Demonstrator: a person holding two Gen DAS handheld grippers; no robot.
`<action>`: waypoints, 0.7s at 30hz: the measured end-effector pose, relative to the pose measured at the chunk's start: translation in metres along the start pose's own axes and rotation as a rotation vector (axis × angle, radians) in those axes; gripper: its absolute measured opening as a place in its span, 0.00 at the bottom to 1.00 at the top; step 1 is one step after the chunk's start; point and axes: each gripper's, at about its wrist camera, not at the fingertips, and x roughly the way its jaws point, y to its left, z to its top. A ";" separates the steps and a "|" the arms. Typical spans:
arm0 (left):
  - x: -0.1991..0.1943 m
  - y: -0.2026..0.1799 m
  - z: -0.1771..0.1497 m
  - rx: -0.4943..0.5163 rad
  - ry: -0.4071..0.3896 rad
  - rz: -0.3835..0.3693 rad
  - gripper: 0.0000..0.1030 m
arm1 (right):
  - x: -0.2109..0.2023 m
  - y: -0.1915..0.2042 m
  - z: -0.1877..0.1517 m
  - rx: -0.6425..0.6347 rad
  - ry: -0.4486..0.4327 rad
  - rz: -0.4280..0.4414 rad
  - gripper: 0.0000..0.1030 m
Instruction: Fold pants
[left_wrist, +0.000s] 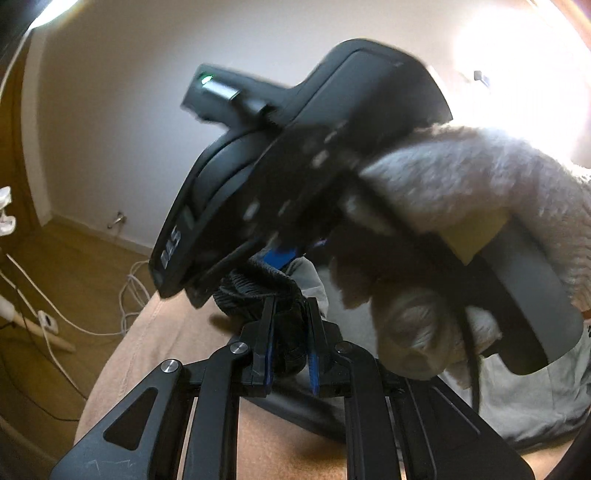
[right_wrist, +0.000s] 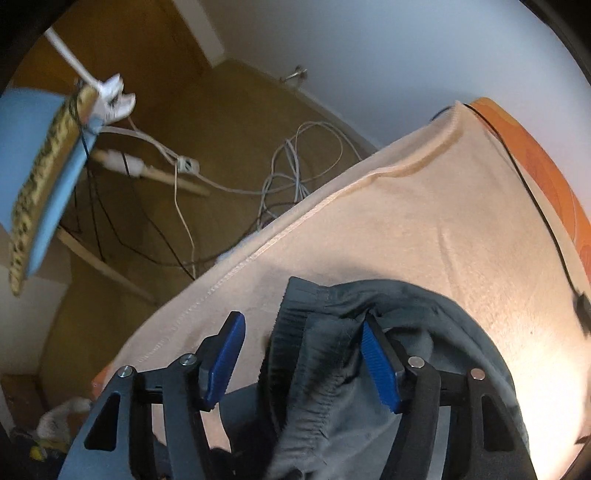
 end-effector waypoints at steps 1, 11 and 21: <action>-0.001 0.002 -0.001 -0.013 0.003 -0.002 0.12 | 0.004 0.004 0.001 -0.014 0.012 -0.015 0.61; 0.003 0.004 -0.001 -0.021 0.020 -0.002 0.12 | 0.006 0.004 0.003 -0.046 -0.022 -0.061 0.27; -0.026 -0.054 -0.015 0.078 0.001 -0.016 0.12 | -0.065 -0.060 -0.049 0.177 -0.311 0.224 0.22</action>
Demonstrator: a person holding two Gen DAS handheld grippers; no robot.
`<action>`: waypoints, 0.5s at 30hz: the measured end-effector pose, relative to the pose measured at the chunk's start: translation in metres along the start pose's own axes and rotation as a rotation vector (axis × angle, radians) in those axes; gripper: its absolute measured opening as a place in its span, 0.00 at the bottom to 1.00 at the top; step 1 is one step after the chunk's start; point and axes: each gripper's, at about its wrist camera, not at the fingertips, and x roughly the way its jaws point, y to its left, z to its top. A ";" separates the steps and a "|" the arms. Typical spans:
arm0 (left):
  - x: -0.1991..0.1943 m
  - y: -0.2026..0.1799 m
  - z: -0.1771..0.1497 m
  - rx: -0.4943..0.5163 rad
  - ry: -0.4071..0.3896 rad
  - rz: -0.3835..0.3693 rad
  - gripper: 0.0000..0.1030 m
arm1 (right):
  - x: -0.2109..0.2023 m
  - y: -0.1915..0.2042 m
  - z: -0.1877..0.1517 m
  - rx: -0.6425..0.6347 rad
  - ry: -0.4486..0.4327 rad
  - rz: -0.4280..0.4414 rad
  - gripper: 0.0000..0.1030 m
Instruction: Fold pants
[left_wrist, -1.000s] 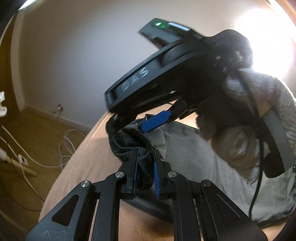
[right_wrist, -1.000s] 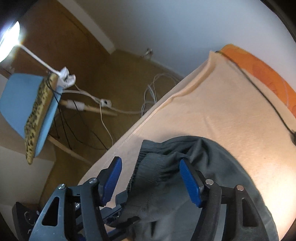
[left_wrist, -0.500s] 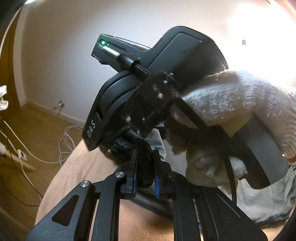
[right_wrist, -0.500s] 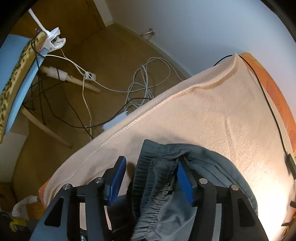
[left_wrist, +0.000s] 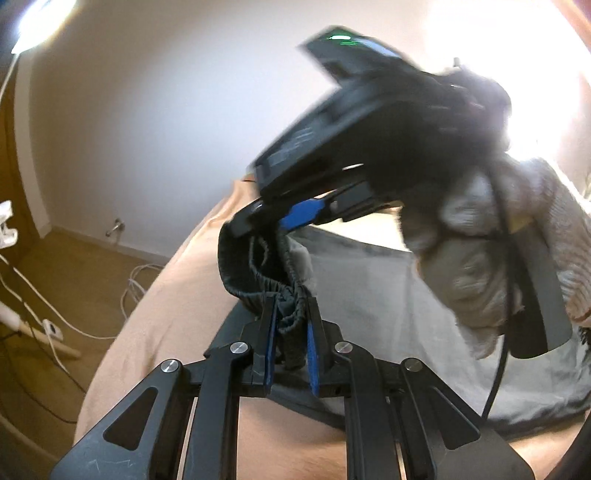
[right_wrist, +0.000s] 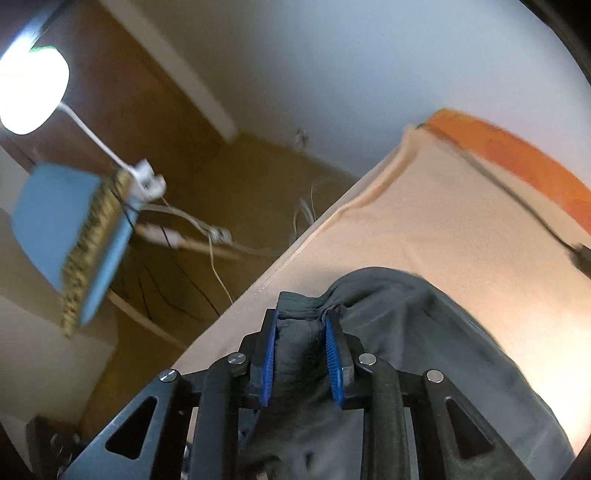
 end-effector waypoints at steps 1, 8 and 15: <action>-0.004 -0.008 0.000 0.011 -0.002 -0.013 0.12 | -0.013 -0.009 -0.007 0.029 -0.029 0.027 0.21; -0.028 -0.090 0.000 0.180 -0.012 -0.074 0.12 | -0.097 -0.068 -0.063 0.180 -0.176 0.115 0.19; -0.029 -0.172 -0.030 0.376 0.059 -0.114 0.12 | -0.130 -0.109 -0.112 0.287 -0.183 0.114 0.19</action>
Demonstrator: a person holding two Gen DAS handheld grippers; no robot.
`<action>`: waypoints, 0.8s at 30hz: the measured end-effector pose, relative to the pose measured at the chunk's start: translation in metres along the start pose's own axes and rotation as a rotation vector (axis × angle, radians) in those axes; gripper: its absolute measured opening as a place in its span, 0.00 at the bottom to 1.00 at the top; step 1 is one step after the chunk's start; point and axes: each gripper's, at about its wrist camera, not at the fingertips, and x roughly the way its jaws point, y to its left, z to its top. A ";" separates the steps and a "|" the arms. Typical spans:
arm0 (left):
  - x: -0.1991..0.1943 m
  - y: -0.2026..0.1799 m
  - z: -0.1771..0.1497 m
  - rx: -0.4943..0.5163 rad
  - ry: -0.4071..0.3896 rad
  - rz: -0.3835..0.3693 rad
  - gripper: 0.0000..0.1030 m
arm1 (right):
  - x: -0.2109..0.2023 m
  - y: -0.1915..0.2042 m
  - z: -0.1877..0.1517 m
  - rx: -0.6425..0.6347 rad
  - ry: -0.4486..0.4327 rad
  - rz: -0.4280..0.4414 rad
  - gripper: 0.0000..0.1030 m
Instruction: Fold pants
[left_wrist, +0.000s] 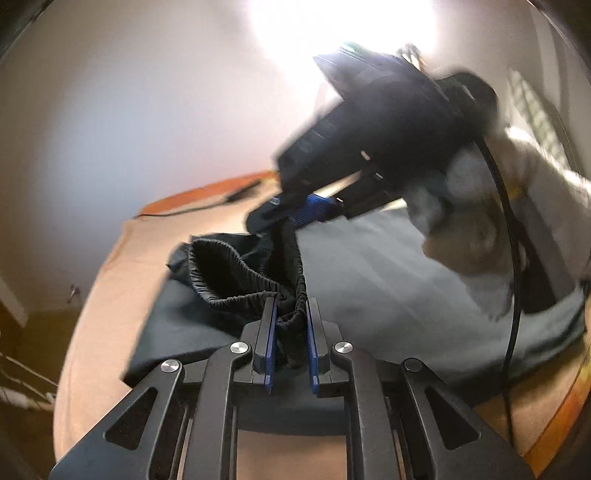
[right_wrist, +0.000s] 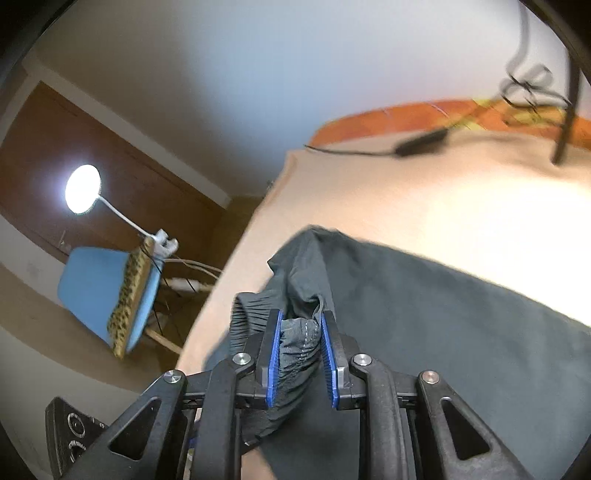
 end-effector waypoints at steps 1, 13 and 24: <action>0.002 -0.007 -0.002 0.015 0.009 0.006 0.12 | 0.001 -0.004 -0.001 0.016 0.012 0.010 0.19; -0.001 -0.049 -0.022 0.151 0.061 0.072 0.12 | 0.024 0.014 -0.005 -0.069 0.188 -0.113 0.61; -0.008 -0.064 -0.020 0.178 0.050 0.072 0.12 | 0.054 0.066 0.008 -0.231 0.309 -0.303 0.66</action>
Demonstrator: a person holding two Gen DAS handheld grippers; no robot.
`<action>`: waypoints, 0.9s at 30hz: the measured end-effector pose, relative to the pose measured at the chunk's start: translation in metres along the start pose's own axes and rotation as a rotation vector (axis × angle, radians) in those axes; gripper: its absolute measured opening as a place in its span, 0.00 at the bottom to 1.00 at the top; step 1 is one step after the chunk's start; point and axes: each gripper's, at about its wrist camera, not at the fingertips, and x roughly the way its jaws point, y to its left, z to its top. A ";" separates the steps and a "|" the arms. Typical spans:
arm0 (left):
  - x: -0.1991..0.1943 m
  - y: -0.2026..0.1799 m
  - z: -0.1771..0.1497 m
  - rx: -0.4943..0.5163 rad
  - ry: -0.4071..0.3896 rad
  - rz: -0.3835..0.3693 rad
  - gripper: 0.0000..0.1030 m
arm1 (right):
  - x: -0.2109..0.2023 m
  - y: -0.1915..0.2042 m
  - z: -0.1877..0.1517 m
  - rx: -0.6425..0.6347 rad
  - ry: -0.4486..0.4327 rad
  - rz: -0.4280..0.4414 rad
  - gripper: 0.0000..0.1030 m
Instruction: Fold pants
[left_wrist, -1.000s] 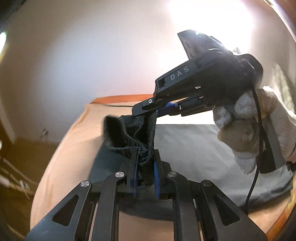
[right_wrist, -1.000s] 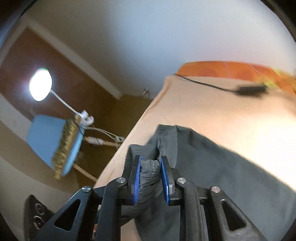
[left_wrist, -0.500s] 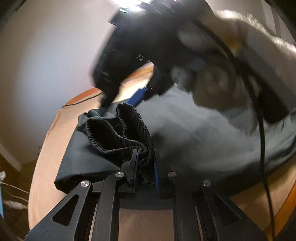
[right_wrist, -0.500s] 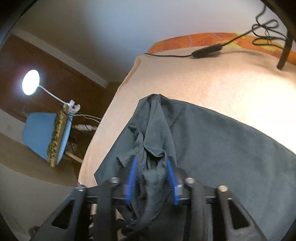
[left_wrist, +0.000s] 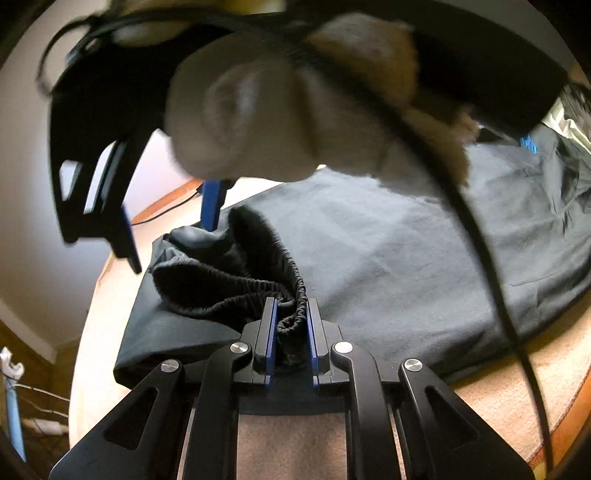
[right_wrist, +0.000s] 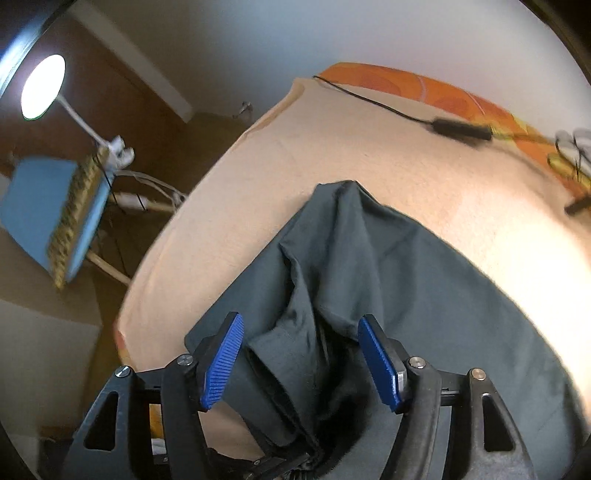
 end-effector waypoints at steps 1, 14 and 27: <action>0.001 0.000 -0.001 0.000 -0.001 0.000 0.12 | 0.006 0.006 0.004 -0.021 0.034 -0.023 0.67; 0.001 0.008 -0.006 0.010 -0.008 -0.001 0.12 | 0.021 -0.006 0.003 -0.069 0.147 -0.206 0.66; 0.007 0.017 -0.012 -0.027 -0.007 -0.012 0.12 | 0.007 -0.069 -0.025 0.128 0.118 0.116 0.21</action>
